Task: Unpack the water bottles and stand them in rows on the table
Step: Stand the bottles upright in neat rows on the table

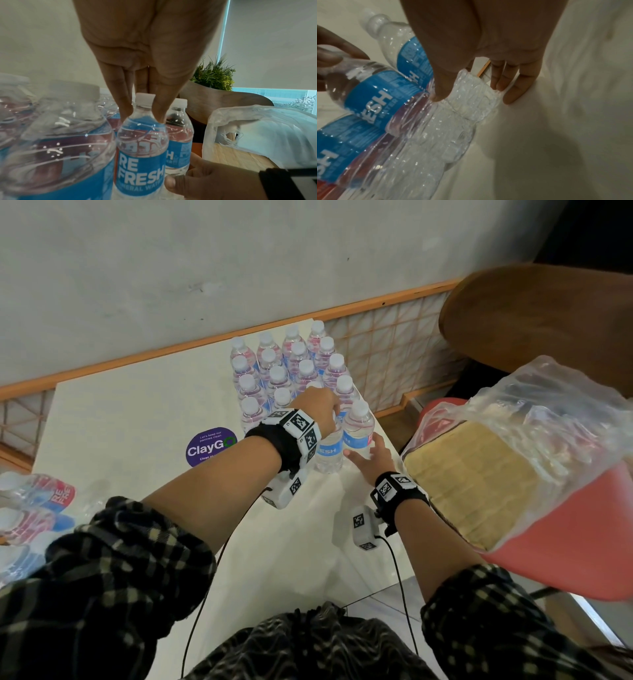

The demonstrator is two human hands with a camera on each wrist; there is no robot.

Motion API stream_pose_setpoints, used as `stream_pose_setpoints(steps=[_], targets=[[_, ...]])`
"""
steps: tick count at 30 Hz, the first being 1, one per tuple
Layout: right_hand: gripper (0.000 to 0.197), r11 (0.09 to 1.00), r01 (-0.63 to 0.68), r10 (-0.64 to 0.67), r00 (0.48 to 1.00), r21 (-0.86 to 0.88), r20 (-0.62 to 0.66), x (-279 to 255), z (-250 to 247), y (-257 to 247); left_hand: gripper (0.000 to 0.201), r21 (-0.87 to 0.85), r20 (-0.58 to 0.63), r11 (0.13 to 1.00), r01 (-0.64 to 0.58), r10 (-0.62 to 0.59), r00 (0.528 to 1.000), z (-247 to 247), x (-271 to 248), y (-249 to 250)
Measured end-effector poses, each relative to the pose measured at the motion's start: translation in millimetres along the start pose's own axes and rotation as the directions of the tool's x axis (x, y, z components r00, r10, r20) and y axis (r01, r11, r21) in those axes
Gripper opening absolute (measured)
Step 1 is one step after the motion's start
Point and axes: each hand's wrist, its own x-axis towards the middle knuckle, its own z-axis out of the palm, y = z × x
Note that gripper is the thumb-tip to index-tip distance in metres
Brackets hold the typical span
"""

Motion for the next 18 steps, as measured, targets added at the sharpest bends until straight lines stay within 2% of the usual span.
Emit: stream_pose_setpoints(steps=[3, 7, 10, 13, 16, 18], targets=[[0.077, 0.999, 0.034, -0.033, 0.999, -0.010, 0.026, -1.4, -5.9, 0.5, 0.027, 0.004, 0.006, 1.000, -0.003, 0.003, 1.000, -1.8, -1.8, -0.5], [0.063, 0.994, 0.105, -0.110, 0.984, 0.036, 0.140, -8.3, -18.9, 4.7, 0.026, 0.013, 0.008, 1.000, -0.005, 0.005, 1.000, -1.0, -2.6, 1.8], [0.066, 0.991, 0.125, -0.134, 0.969, 0.054, 0.208, -12.3, -27.5, 10.7, 0.025, 0.001, 0.004, 1.000, 0.003, -0.003, 1.000, -0.3, -2.7, 2.0], [0.079, 0.980, 0.048, -0.078, 0.986, 0.195, 0.148, -15.1, -26.5, 7.1, 0.026, 0.000, 0.005, 1.000, 0.000, 0.000, 1.000, -0.7, -2.4, 2.0], [0.077, 0.954, 0.104, -0.113, 0.993, 0.281, 0.016, -18.2, -19.8, -3.8, 0.027, 0.012, 0.001, 1.000, 0.000, 0.000, 1.000, -0.5, -1.9, 3.7], [0.071, 0.946, 0.138, -0.144, 0.990, 0.294, -0.001, -19.9, -17.6, -10.2, 0.027, 0.014, -0.004, 1.000, 0.003, -0.003, 1.000, -0.6, -1.8, 4.1]])
